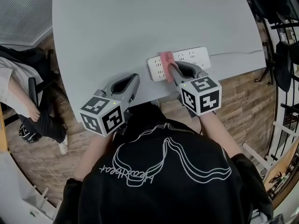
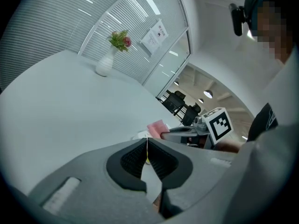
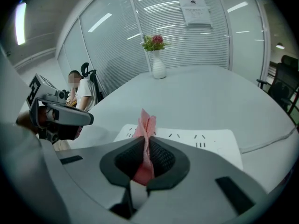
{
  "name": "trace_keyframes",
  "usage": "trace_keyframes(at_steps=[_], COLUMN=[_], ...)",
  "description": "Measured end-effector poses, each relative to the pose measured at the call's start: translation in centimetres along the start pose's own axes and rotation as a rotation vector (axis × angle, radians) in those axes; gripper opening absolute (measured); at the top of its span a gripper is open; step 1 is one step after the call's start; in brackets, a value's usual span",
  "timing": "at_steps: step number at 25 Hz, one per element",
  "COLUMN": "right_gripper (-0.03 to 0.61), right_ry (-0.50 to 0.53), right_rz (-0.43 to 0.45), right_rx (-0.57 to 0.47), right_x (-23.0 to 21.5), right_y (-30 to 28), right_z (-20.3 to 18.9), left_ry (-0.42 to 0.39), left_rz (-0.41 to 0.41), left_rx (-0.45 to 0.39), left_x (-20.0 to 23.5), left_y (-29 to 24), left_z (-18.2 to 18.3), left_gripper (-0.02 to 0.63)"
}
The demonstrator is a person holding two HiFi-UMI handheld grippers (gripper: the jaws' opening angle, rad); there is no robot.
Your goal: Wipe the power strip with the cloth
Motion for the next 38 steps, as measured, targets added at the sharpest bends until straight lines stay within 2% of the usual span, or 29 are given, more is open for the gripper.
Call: trace_keyframes(at_steps=[25, 38], right_gripper=[0.035, 0.035], right_ry=[-0.068, -0.109], right_rz=[-0.174, -0.291], right_rx=[0.025, 0.040], right_x=[-8.2, -11.7], right_y=[4.0, 6.5], right_z=[-3.4, -6.0], left_ry=[-0.023, -0.025], left_rz=[-0.013, -0.019], left_rx=[0.043, 0.055], left_x=[-1.5, -1.9], left_y=[-2.3, -2.9], left_z=[0.1, -0.6], left_gripper=[0.015, 0.014])
Point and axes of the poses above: the fingertips, and each gripper's own axes: y backward along the fingers, x to its left, z out of its top, the point moved 5 cm from there along y, backward along the fingers, and after that the axes turned 14 degrees about y, right-handed, at the moved point
